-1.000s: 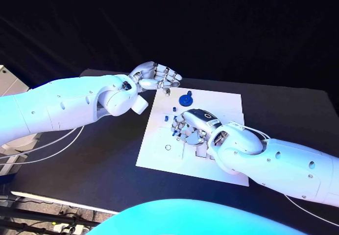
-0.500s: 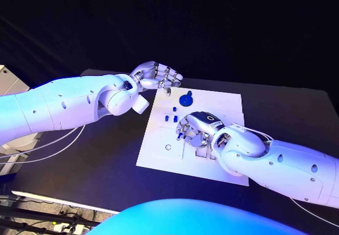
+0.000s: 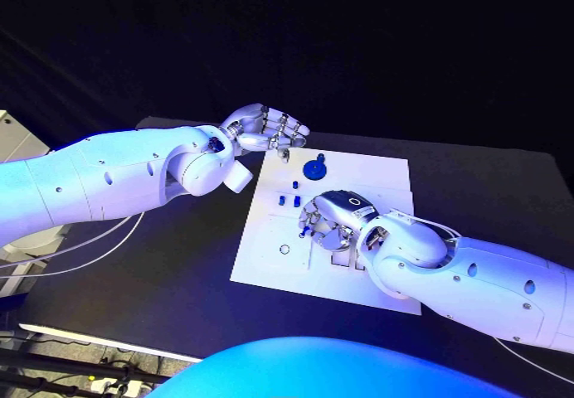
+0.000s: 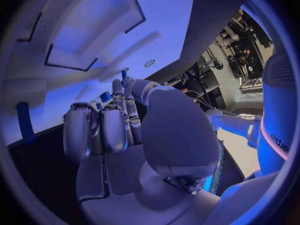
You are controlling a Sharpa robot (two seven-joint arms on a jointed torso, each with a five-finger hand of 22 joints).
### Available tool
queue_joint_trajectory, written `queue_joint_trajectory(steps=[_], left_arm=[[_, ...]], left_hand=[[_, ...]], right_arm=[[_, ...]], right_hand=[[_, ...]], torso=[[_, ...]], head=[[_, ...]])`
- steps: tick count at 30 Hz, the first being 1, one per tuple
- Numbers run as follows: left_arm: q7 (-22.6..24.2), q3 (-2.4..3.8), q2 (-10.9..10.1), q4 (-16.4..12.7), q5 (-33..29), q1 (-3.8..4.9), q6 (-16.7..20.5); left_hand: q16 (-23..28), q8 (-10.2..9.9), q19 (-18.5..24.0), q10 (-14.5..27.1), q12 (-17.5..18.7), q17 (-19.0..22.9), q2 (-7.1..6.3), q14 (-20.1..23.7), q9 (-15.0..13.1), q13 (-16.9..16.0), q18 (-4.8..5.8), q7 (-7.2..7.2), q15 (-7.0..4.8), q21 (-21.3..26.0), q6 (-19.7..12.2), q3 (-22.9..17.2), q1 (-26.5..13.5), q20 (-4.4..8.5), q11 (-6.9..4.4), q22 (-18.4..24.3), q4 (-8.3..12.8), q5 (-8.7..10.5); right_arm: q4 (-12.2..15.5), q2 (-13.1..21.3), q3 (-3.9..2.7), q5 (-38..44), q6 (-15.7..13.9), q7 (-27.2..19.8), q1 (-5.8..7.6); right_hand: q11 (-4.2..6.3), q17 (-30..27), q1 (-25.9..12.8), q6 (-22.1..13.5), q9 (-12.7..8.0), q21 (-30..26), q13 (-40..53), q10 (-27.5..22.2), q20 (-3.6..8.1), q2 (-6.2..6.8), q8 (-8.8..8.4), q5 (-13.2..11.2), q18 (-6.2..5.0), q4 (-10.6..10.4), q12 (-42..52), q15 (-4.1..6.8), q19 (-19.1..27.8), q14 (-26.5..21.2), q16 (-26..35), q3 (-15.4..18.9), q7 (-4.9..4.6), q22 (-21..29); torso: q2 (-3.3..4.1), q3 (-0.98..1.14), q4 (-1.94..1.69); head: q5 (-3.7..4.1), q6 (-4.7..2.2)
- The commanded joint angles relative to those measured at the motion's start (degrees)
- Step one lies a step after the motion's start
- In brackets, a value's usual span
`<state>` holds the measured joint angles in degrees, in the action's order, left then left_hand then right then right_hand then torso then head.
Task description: Assemble the parts on the task board
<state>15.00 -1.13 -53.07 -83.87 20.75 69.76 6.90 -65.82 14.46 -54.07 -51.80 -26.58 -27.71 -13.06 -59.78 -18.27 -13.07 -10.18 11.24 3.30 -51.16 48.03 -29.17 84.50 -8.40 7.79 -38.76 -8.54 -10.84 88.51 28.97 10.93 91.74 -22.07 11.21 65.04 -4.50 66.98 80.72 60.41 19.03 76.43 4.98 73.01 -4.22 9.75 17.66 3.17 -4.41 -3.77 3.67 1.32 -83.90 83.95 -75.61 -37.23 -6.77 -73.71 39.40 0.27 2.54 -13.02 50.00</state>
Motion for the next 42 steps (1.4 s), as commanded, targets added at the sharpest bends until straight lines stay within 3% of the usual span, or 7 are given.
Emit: queue_joint_trajectory(steps=[1, 14, 25, 34, 42], left_arm=[[0.5, 0.05, 0.1, -0.1, -0.4, 0.07, -0.8], [0.2, 0.05, 0.0, -0.1, -0.4, 0.07, -1.1], [0.0, 0.05, 0.0, -0.1, -0.4, 0.07, -1.2], [0.0, 0.05, 0.0, -0.1, -0.4, 0.07, -1.2], [-0.2, 0.05, -0.1, -0.1, -0.4, 0.08, -1.4]], left_hand=[[0.2, 0.1, 0.0, 0.2, -0.2, 0.1, -0.24, 0.4, 0.0, 0.1, -0.38, 0.33, 0.03, 0.3, 0.0, 0.3, -0.2, -0.24, -0.02, 0.1, 0.0, -0.1], [0.2, 0.2, 0.1, 0.3, -0.2, 0.1, -0.21, 0.4, 0.0, 0.1, -0.38, 0.34, 0.05, 0.4, 0.1, 0.3, -0.3, -0.25, 0.0, 0.1, 0.0, -0.1], [0.2, 0.2, 0.1, 0.4, -0.2, 0.0, -0.17, 0.5, 0.0, 0.1, -0.37, 0.35, 0.07, 0.4, 0.1, 0.4, -0.4, -0.27, 0.01, 0.1, 0.0, -0.1], [0.3, 0.2, 0.1, 0.5, -0.2, 0.0, -0.16, 0.5, 0.0, 0.1, -0.37, 0.34, 0.08, 0.4, 0.1, 0.4, -0.4, -0.28, 0.02, 0.2, 0.0, -0.11], [0.3, 0.2, 0.1, 0.5, -0.2, 0.0, -0.16, 0.5, 0.0, 0.1, -0.37, 0.34, 0.08, 0.4, 0.1, 0.4, -0.4, -0.28, 0.02, 0.2, 0.0, -0.11]], right_arm=[[-0.1, -0.2, 0.09, 1.1, 1.3, 0.3, -0.28], [-0.2, -0.3, 0.09, 1.2, 1.7, 0.6, -0.55], [-0.4, -0.7, 0.15, 2.2, 3.9, 2.2, -0.57], [-0.8, -1.7, 0.49, 3.2, 5.1, 3.4, -0.57], [-1.0, -1.9, 0.62, 3.1, 3.8, 3.5, -0.57]], right_hand=[[1.66, 0.1, 0.1, 0.3, 0.0, 0.2, 0.0, 2.0, 0.27, -0.45, 0.24, 0.2, 0.75, 0.2, 0.2, 0.49, -0.3, 2.2, -0.2, 0.0, -0.05, -0.1], [1.66, 0.1, 0.1, 0.3, 0.0, 0.2, 0.0, 2.0, 0.27, -0.45, 0.24, 0.2, 0.75, 0.2, 0.2, 0.49, -0.3, 2.2, -0.2, 0.0, -0.05, -0.1], [1.58, -0.1, -0.7, 0.1, 0.3, -0.1, 0.0, 1.9, 0.24, -0.32, 0.32, 0.2, 0.68, 0.6, 0.1, 0.43, -0.2, 2.1, -0.2, 0.0, -0.1, 0.2], [1.23, -1.3, -4.0, -1.2, 0.7, -1.1, -0.1, 0.6, -0.05, 1.36, -0.36, 0.2, 0.45, 0.7, -0.1, 0.11, 0.3, 1.7, 0.4, 1.1, -0.24, 1.1], [0.32, -2.1, -6.0, -3.2, 0.4, -2.9, -0.6, -2.8, -0.6, 3.35, -1.98, 0.2, 0.07, 0.4, -0.2, -0.59, 1.2, 1.4, 0.7, 1.3, -0.92, 2.9]], torso=[[0.01, -0.03, -0.05], [-0.01, -0.03, 0.04], [0.03, -0.02, 0.02], [0.05, -0.05, -0.03], [-0.02, -0.04, 0.04]], head=[[0.03, 0.0], [-0.22, 0.0], [-0.16, 0.0], [-0.01, 0.0], [-0.13, 0.0]])
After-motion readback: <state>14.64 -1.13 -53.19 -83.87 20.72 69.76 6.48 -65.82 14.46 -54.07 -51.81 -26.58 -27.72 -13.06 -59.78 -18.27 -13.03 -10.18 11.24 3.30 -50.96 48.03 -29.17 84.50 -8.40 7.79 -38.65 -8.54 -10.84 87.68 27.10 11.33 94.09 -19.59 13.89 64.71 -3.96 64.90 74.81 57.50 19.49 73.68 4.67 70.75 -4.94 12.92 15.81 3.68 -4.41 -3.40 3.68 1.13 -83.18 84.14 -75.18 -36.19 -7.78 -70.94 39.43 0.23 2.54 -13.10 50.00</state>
